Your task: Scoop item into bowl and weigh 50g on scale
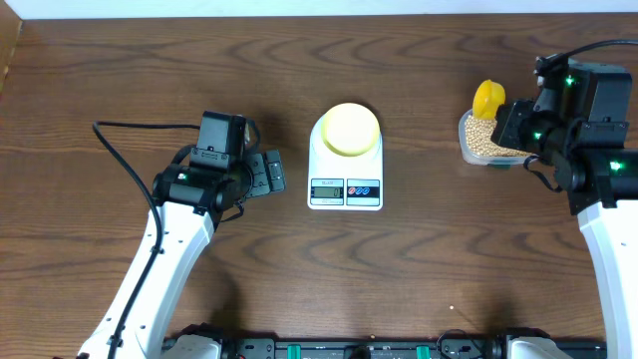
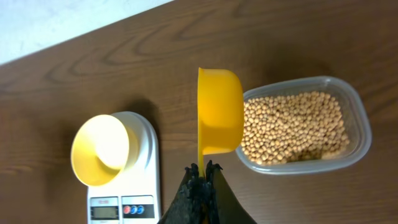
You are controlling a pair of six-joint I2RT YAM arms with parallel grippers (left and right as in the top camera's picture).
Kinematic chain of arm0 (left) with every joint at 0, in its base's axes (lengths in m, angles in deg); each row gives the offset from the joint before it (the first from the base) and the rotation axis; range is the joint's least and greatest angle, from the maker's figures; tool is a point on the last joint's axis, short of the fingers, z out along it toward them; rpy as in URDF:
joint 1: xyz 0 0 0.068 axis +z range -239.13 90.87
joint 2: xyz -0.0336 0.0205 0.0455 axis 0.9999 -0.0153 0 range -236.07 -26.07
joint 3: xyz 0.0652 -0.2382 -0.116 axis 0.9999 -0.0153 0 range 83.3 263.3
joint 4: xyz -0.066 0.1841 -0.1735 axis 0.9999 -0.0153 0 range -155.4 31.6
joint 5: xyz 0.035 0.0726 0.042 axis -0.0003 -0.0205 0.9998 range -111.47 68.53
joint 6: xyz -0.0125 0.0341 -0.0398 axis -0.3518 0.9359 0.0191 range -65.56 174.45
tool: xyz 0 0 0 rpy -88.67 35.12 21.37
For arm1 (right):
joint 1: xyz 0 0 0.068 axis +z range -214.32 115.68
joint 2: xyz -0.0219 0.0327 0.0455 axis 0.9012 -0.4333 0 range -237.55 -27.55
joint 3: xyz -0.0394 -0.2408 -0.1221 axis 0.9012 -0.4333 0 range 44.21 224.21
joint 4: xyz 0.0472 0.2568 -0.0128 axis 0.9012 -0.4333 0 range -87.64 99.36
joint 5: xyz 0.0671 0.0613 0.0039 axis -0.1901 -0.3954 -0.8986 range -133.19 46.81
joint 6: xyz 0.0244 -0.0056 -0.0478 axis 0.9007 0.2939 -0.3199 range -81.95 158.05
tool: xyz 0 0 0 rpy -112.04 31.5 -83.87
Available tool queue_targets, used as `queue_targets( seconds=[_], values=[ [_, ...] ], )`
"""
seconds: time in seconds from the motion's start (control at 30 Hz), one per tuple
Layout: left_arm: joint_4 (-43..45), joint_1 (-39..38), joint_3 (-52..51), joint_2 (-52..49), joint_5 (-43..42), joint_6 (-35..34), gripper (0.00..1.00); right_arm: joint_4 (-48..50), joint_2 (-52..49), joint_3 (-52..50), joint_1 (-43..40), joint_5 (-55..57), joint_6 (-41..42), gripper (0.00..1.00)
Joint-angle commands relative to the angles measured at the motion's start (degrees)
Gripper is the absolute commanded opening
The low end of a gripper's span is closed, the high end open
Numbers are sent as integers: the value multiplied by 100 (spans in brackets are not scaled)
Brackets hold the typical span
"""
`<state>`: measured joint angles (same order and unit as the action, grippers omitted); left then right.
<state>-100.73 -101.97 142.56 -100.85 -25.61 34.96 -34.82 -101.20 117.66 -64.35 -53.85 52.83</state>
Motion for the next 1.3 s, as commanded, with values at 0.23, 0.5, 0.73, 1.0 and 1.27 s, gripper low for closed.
queue_targets(
  seconds=[0.23,0.5,0.73,1.0,1.27],
  values=[
    [-597,28,-2,31,94,31,98,-164,-116,142,-42,153,-828,1],
    [-627,28,-2,31,96,31,98,-382,-127,142,-42,153,-1082,1],
    [-629,28,-2,31,96,31,98,-398,-127,142,-42,153,-1082,1],
    [-697,28,-2,31,94,31,98,-428,-127,142,-199,144,-1102,1],
    [-693,28,-2,31,94,31,98,-450,-127,144,-223,149,-1108,1]
  ],
)
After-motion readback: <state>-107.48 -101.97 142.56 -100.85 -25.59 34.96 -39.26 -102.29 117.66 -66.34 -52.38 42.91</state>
